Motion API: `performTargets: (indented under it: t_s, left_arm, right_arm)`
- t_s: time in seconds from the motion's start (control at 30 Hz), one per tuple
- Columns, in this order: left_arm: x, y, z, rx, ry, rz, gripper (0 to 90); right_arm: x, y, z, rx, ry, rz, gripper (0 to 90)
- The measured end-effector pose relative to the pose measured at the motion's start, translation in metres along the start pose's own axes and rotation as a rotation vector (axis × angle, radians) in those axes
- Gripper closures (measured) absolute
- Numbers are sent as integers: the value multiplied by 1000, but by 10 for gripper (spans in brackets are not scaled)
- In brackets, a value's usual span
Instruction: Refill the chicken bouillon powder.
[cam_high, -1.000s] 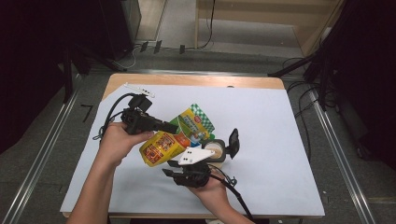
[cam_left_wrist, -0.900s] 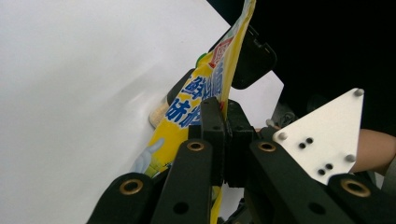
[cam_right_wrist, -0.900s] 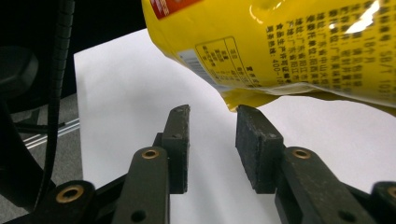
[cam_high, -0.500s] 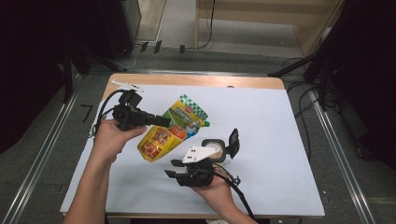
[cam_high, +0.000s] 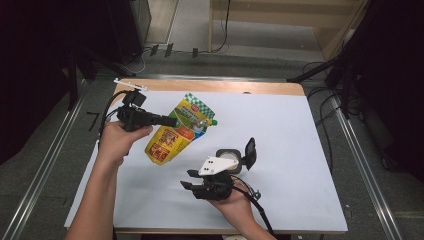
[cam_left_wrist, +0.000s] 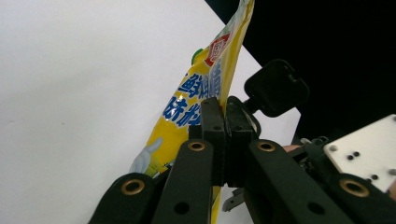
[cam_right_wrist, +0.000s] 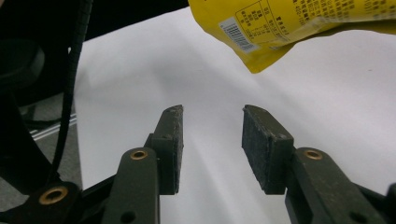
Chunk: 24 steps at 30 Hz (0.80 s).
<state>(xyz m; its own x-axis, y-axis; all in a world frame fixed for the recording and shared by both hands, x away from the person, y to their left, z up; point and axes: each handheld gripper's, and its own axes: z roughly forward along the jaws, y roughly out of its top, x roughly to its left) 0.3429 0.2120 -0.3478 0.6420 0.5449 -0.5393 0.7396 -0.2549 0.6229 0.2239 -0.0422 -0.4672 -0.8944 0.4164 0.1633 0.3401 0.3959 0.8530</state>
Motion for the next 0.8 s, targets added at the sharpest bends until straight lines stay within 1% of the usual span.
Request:
performTargets:
  t_s: [0.1, 0.13, 0.17, 0.2, 0.23, 0.27, 0.33, 0.37, 0.4, 0.43, 0.47, 0.5, 0.53, 0.57, 0.67, 0.73, 0.8]
  left_arm:
    - [8, 3, 3, -11, 7, -11, 900]
    - [8, 3, 3, -11, 7, -11, 900]
    - [12, 5, 5, -16, 12, -13, 900]
    - [12, 5, 5, -16, 12, -13, 900]
    - [16, 6, 7, -28, 17, -19, 900]
    - [19, 7, 8, -30, 18, -18, 900]
    - [20, 8, 9, -36, 26, -23, 900]
    - [24, 9, 12, -36, 28, -18, 900]
    - [24, 9, 12, -36, 28, -18, 900]
    - [29, 10, 16, -43, 33, -28, 900]
    - [29, 10, 16, -43, 33, -28, 900]
    - [33, 12, 19, -62, 40, -27, 900]
    - [33, 12, 19, -62, 40, -27, 900]
    - [36, 12, 22, -87, 50, -16, 900]
    - [42, 12, 26, -108, 59, 8, 900]
    - [47, 11, 30, -98, 76, 9, 900]
    - [48, 10, 31, -91, 80, 6, 900]
  right_arm:
    - [-2, -2, -2, 1, -11, 7, 605]
    - [-2, -2, -2, 1, -12, 6, 606]
    - [-2, -2, -3, 0, -15, 11, 606]
    - [-2, -2, -3, 0, -15, 11, 606]
    - [-3, -2, -3, 3, -15, 15, 606]
    - [-3, -2, -3, 2, -16, 13, 606]
    - [-3, -3, -3, 1, -16, 15, 606]
    - [-3, -3, -3, 6, -18, 17, 606]
    - [-3, -3, -3, 6, -18, 17, 606]
    - [-4, -4, -3, 8, -20, 17, 606]
    - [-4, -4, -3, 8, -20, 17, 606]
    - [-4, -4, -2, 9, -17, 16, 607]
    - [-4, -4, -2, 10, -19, 16, 607]
    - [-5, -5, -2, 11, -19, 18, 607]
    - [-6, -6, -2, 12, -25, 17, 610]
    - [-6, -6, -2, 15, -25, 18, 610]
    - [-6, -6, -2, 17, -26, 21, 610]
